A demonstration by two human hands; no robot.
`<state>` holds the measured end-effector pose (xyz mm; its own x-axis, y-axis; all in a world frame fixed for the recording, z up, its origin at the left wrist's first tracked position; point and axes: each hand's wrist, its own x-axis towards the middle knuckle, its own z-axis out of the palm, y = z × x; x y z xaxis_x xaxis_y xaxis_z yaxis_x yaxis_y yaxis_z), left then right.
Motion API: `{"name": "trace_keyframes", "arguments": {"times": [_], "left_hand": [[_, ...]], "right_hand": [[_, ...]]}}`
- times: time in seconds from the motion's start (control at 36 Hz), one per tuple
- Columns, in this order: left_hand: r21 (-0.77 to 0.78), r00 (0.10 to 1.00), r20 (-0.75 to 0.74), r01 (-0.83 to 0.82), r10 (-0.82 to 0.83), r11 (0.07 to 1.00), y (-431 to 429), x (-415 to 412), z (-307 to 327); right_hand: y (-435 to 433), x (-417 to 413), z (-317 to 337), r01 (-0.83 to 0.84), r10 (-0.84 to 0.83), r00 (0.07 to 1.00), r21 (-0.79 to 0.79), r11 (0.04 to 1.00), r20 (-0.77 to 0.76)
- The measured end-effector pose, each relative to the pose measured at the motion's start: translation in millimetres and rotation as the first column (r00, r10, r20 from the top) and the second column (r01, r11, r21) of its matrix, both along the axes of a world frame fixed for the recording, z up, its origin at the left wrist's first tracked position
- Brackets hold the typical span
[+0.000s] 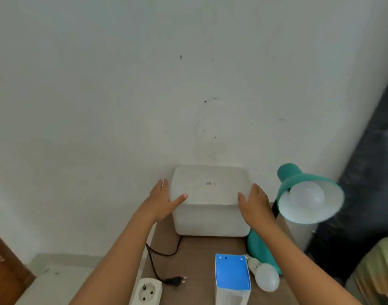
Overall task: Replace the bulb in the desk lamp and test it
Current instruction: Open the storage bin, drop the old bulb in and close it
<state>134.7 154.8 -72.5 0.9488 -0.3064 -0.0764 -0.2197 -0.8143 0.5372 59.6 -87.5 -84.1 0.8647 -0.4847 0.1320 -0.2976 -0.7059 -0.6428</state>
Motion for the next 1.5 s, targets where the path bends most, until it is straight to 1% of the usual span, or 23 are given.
{"name": "trace_keyframes", "arguments": {"times": [0.06, 0.14, 0.17, 0.22, 0.28, 0.33, 0.39, 0.58, 0.75, 0.89, 1.0, 1.14, 1.28, 1.39, 1.5], "left_hand": [[-0.12, 1.0, -0.018, 0.014, -0.016, 0.993, -3.5, 7.2, -6.7], [-0.369, 0.999, -0.033, 0.02, -0.035, 0.929, -11.1, 12.0, -14.4], [-0.419, 0.999, -0.04, 0.014, -0.034, 0.908, -12.7, 16.0, -20.5], [-0.521, 0.997, -0.065, -0.01, -0.029, 0.853, -17.6, 20.4, -28.6], [-0.633, 0.994, -0.112, -0.075, 0.004, 0.771, -21.6, 27.5, -38.0], [-0.691, 0.988, -0.145, -0.145, 0.06, 0.708, -26.5, 31.9, -44.5], [-0.703, 0.983, -0.149, -0.18, 0.105, 0.688, -30.7, 33.3, -45.0], [-0.688, 0.974, -0.17, -0.227, 0.152, 0.689, -32.7, 41.9, -43.7], [-0.706, 0.974, -0.168, -0.226, 0.152, 0.671, -34.2, 41.3, -42.5], [-0.739, 0.978, -0.155, -0.208, 0.139, 0.641, -34.0, 36.7, -41.4], [-0.778, 0.98, -0.152, -0.197, 0.126, 0.597, -32.4, 30.3, -44.5], [-0.818, 0.985, -0.104, -0.165, 0.14, 0.551, -30.2, 19.1, -59.8], [-0.845, 0.979, -0.046, -0.145, 0.199, 0.515, -38.6, 13.7, -59.5], [-0.839, 0.973, -0.024, -0.144, 0.229, 0.525, -39.9, 17.0, -61.3], [-0.826, 0.967, 0.004, -0.141, 0.256, 0.546, -40.9, 17.6, -61.1]], "right_hand": [[-5.4, 13.1, -2.7, 0.008, -0.009, 1.0, 0.043, 0.999, 0.012], [-10.3, 25.5, -6.6, 0.033, -0.037, 0.999, 0.097, 0.995, 0.04], [-10.7, 27.3, -8.1, 0.043, -0.05, 0.997, 0.114, 0.993, 0.063], [-10.5, 28.1, -9.1, 0.068, -0.085, 0.99, 0.152, 0.986, 0.109], [-7.6, 27.0, -5.7, 0.09, -0.116, 0.985, 0.192, 0.977, 0.126], [-5.2, 27.0, -1.6, 0.114, -0.142, 0.982, 0.206, 0.972, 0.124], [-4.0, 27.6, 0.5, 0.131, -0.158, 0.98, 0.207, 0.97, 0.122], [-6.5, 30.1, -0.1, 0.124, -0.153, 0.98, 0.206, 0.971, 0.128], [-6.7, 30.0, -2.4, 0.113, -0.153, 0.974, 0.225, 0.968, 0.166], [-8.4, 27.9, -9.7, 0.099, -0.18, 0.956, 0.323, 0.941, 0.233], [-8.0, 22.0, -18.1, 0.092, -0.251, 0.929, 0.488, 0.868, 0.272], [-1.4, 17.9, -26.2, 0.048, -0.296, 0.899, 0.597, 0.801, 0.324], [1.4, 25.3, -30.9, 0.068, -0.366, 0.859, 0.628, 0.775, 0.359], [0.3, 28.3, -33.7, 0.071, -0.377, 0.845, 0.62, 0.781, 0.379], [-0.8, 33.3, -35.3, 0.115, -0.398, 0.846, 0.607, 0.787, 0.356]]}}
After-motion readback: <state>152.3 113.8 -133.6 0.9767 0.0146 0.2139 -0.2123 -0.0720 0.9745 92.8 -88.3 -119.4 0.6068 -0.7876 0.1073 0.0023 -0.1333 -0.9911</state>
